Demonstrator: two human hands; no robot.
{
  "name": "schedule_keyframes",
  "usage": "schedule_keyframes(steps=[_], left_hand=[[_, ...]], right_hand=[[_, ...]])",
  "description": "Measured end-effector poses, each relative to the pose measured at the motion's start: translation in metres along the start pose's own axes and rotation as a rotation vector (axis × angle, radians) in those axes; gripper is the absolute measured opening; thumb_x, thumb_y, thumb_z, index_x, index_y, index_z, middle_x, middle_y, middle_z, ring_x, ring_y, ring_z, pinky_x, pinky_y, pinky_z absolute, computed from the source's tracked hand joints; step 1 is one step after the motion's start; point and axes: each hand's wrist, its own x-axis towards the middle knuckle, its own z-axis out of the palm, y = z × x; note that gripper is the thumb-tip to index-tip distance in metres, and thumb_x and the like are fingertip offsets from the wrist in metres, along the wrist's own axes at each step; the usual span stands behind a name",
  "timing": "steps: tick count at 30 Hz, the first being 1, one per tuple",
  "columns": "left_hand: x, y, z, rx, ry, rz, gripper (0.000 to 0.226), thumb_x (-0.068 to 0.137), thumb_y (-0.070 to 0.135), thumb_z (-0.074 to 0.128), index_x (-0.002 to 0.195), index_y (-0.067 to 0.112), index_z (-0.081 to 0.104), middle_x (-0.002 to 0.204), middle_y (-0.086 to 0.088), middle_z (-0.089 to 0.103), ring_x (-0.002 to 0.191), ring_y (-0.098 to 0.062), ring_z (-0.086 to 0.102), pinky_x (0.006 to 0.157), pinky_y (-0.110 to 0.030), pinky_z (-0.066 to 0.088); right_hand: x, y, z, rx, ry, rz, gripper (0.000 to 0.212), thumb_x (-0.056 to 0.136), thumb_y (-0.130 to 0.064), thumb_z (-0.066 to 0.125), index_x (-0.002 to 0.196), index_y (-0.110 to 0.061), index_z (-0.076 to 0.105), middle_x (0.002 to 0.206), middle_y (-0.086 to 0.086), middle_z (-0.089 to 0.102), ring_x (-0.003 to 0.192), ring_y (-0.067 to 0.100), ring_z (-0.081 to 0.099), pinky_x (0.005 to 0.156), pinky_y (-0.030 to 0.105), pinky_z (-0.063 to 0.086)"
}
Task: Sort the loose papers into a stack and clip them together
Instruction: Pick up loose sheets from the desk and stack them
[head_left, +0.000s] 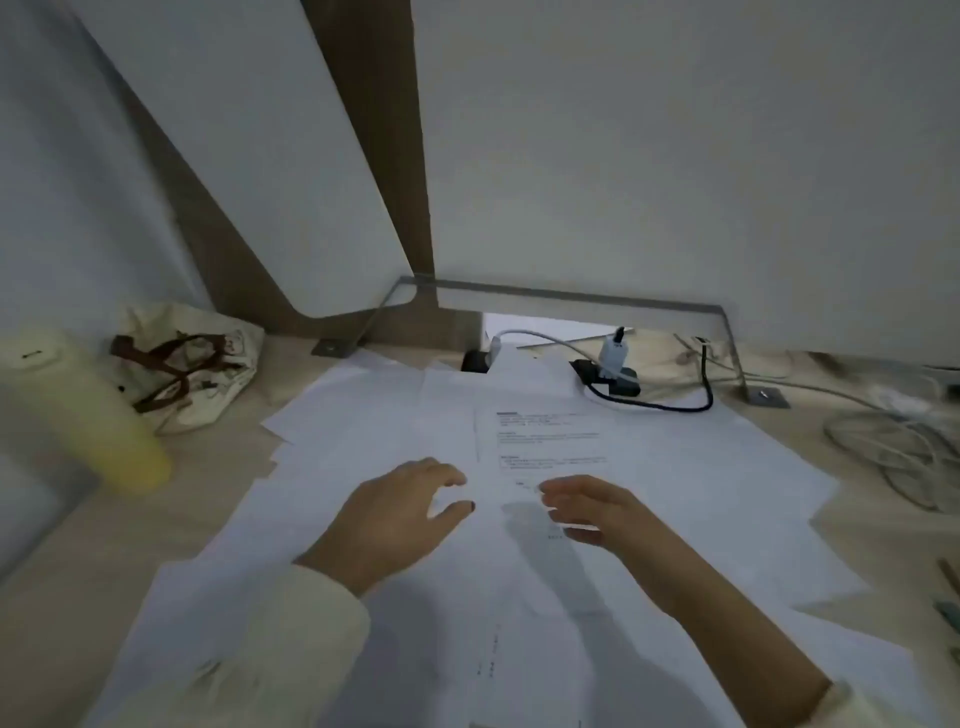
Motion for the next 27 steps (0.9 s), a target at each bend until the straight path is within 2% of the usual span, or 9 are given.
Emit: schedule_keyframes(steps=[6, 9, 12, 14, 16, 18, 21, 24, 27], left_hand=[[-0.060, -0.019, 0.081, 0.091, -0.216, -0.041, 0.118, 0.046, 0.092, 0.024, 0.146, 0.031, 0.015, 0.154, 0.011, 0.017, 0.141, -0.006, 0.015, 0.114, -0.023, 0.014], [-0.072, -0.024, 0.106, 0.215, -0.222, -0.071, 0.125, 0.039, 0.090, 0.007, 0.148, 0.029, -0.004, 0.158, 0.003, -0.011, 0.145, -0.015, -0.013, 0.117, -0.035, -0.007], [-0.075, -0.024, 0.113, 0.294, -0.117, 0.017, 0.102, 0.069, 0.080, 0.006, 0.147, 0.015, 0.017, 0.157, -0.007, 0.009, 0.146, -0.021, 0.011, 0.117, -0.033, 0.015], [-0.074, -0.027, 0.114, 0.320, -0.035, 0.175, 0.055, 0.082, 0.046, 0.034, 0.117, 0.011, 0.055, 0.121, -0.009, 0.064, 0.109, -0.017, 0.065, 0.076, -0.021, 0.055], [-0.075, -0.025, 0.110, 0.381, -0.024, 0.297, 0.026, 0.064, 0.032, 0.062, 0.088, 0.021, 0.060, 0.075, 0.004, 0.073, 0.064, -0.007, 0.071, 0.040, -0.016, 0.047], [-0.070, -0.022, 0.102, 0.379, -0.034, 0.197, 0.020, 0.064, 0.030, 0.074, 0.079, 0.021, 0.065, 0.071, 0.005, 0.071, 0.060, -0.008, 0.067, 0.046, -0.020, 0.045], [-0.060, -0.012, 0.066, 0.036, 0.161, 0.070, 0.041, 0.086, 0.048, 0.027, 0.090, 0.021, 0.058, 0.083, 0.000, 0.068, 0.074, -0.018, 0.065, 0.067, -0.030, 0.046], [-0.051, 0.012, 0.016, -0.499, 0.310, 0.034, 0.023, 0.091, 0.041, 0.050, 0.080, 0.026, 0.065, 0.071, 0.011, 0.070, 0.068, -0.002, 0.066, 0.059, -0.015, 0.049], [-0.042, 0.030, -0.019, -0.881, 0.312, 0.037, 0.015, 0.079, 0.032, 0.056, 0.074, 0.026, 0.069, 0.072, 0.015, 0.074, 0.069, -0.001, 0.069, 0.056, -0.010, 0.051]], right_hand=[[0.002, 0.060, 0.019, 0.049, 0.108, 0.075, 0.030, 0.089, -0.012, 0.052, 0.118, -0.016, 0.058, 0.118, 0.011, 0.059, 0.108, 0.021, 0.058, 0.096, 0.029, 0.044], [-0.006, 0.072, 0.026, 0.103, 0.124, 0.055, 0.027, 0.088, -0.009, 0.051, 0.111, -0.019, 0.060, 0.119, 0.013, 0.060, 0.107, 0.021, 0.059, 0.093, 0.028, 0.045], [-0.019, 0.077, 0.028, 0.141, 0.114, 0.042, 0.024, 0.088, -0.009, 0.051, 0.108, -0.018, 0.062, 0.118, 0.014, 0.062, 0.108, 0.023, 0.061, 0.095, 0.029, 0.047], [-0.023, 0.078, 0.027, 0.142, 0.099, 0.012, 0.020, 0.089, -0.011, 0.052, 0.104, -0.019, 0.063, 0.116, 0.013, 0.064, 0.106, 0.021, 0.062, 0.095, 0.030, 0.047], [-0.022, 0.078, 0.024, 0.145, 0.092, -0.022, 0.019, 0.089, -0.012, 0.052, 0.100, -0.021, 0.064, 0.115, 0.011, 0.065, 0.105, 0.020, 0.062, 0.096, 0.030, 0.047], [-0.016, 0.077, 0.021, 0.159, 0.111, -0.049, 0.020, 0.089, -0.011, 0.053, 0.104, -0.019, 0.064, 0.116, 0.011, 0.064, 0.106, 0.021, 0.062, 0.098, 0.032, 0.046], [0.000, 0.072, 0.012, 0.201, 0.224, -0.107, 0.028, 0.090, -0.010, 0.051, 0.117, -0.016, 0.056, 0.123, 0.012, 0.060, 0.111, 0.024, 0.059, 0.102, 0.035, 0.043], [0.016, 0.060, 0.001, 0.132, 0.216, -0.174, 0.045, 0.087, -0.015, 0.056, 0.130, -0.022, 0.045, 0.137, 0.002, 0.050, 0.122, 0.020, 0.050, 0.109, 0.038, 0.035], [0.022, 0.042, -0.003, 0.031, 0.037, -0.282, 0.067, 0.074, -0.043, 0.064, 0.135, -0.038, 0.038, 0.143, -0.016, 0.043, 0.132, 0.008, 0.038, 0.112, 0.038, 0.028]])
